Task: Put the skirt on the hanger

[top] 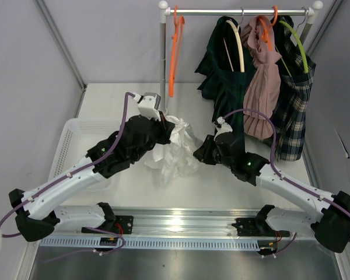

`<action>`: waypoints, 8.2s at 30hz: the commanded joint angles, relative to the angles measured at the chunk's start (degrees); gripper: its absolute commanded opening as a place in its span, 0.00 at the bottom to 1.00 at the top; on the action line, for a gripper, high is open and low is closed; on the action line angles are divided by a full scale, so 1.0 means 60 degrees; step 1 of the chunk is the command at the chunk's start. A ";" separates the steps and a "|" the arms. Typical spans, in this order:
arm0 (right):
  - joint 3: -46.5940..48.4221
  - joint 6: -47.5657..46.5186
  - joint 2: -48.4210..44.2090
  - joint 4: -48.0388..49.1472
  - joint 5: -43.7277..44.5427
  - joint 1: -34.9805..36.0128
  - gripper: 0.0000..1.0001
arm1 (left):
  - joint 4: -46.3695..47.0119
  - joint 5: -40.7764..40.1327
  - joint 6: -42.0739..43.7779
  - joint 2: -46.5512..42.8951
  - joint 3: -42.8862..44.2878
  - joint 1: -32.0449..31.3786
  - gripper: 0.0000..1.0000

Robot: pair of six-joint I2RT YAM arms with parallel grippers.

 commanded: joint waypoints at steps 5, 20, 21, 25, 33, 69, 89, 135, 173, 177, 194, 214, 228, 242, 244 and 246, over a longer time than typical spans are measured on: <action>0.0207 -0.0010 -0.0092 0.0157 0.0442 0.0331 0.03 | 0.0709 -0.0141 -0.0212 -0.0597 -0.0520 -0.0080 0.00; 0.4366 -0.2003 -0.0504 -0.3931 0.2157 0.0332 0.00 | 0.1046 0.1790 -0.0711 -0.1462 -0.3860 0.1750 0.00; 0.4353 -0.2047 -0.0415 -0.3975 0.2156 0.0303 0.00 | 0.1061 0.1864 -0.0682 -0.1317 -0.3875 0.1852 0.00; 0.3711 -0.1975 -0.0151 -0.3830 0.2113 0.0317 0.00 | 0.1017 0.2318 -0.0550 -0.0790 -0.3860 0.2146 0.02; 0.1383 -0.1711 0.0317 -0.3054 0.2113 0.0288 0.00 | 0.1280 0.3139 -0.0476 0.0090 -0.4270 0.2819 0.21; 0.1350 -0.1681 0.1093 -0.2541 0.1805 0.0229 0.00 | 0.0094 0.2465 0.0079 0.0134 -0.3788 0.3097 0.14; 0.2419 -0.2413 0.2003 -0.2159 0.0779 -0.0503 0.33 | 0.0812 0.3783 0.0549 0.1585 -0.3055 0.4138 0.00; 1.5618 -0.5240 0.8477 -0.1339 0.2667 -0.0533 0.96 | 0.1134 0.4780 0.0710 0.1556 -0.3553 0.4153 0.04; 1.5457 -0.6749 0.8199 -0.2042 0.3680 -0.0649 0.39 | 0.1193 0.4883 0.0740 0.1453 -0.3568 0.4168 0.04; 1.5515 -0.6764 0.8169 -0.1998 0.3578 -0.0693 0.20 | 0.1178 0.4897 0.0740 0.1438 -0.3553 0.4153 0.04; 1.5735 -0.6896 0.7891 -0.1223 0.3445 -0.0884 0.00 | 0.1119 0.4883 0.0784 0.1336 -0.3582 0.4153 0.04; 1.4314 -0.6442 0.6690 -0.0943 0.3314 -0.1162 0.00 | 0.1076 0.4883 0.0784 0.1394 -0.3509 0.4168 0.04; 1.1258 -0.5270 0.4656 -0.1370 0.2479 -0.1485 0.00 | 0.0973 0.4912 0.0754 0.1482 -0.3334 0.4168 0.05; 0.6190 -0.3763 -0.0485 -0.3036 -0.0754 -0.1470 0.00 | 0.0549 0.4883 0.0901 0.1629 -0.2997 0.4182 0.06; 0.5732 -0.3645 -0.1335 -0.3374 -0.1165 -0.1412 0.00 | 0.0461 0.4868 0.0901 0.1746 -0.2894 0.4212 0.06; 0.5015 -0.3295 -0.2080 -0.3639 -0.1781 -0.1397 0.00 | 0.0446 0.4883 0.0901 0.1790 -0.2864 0.4212 0.07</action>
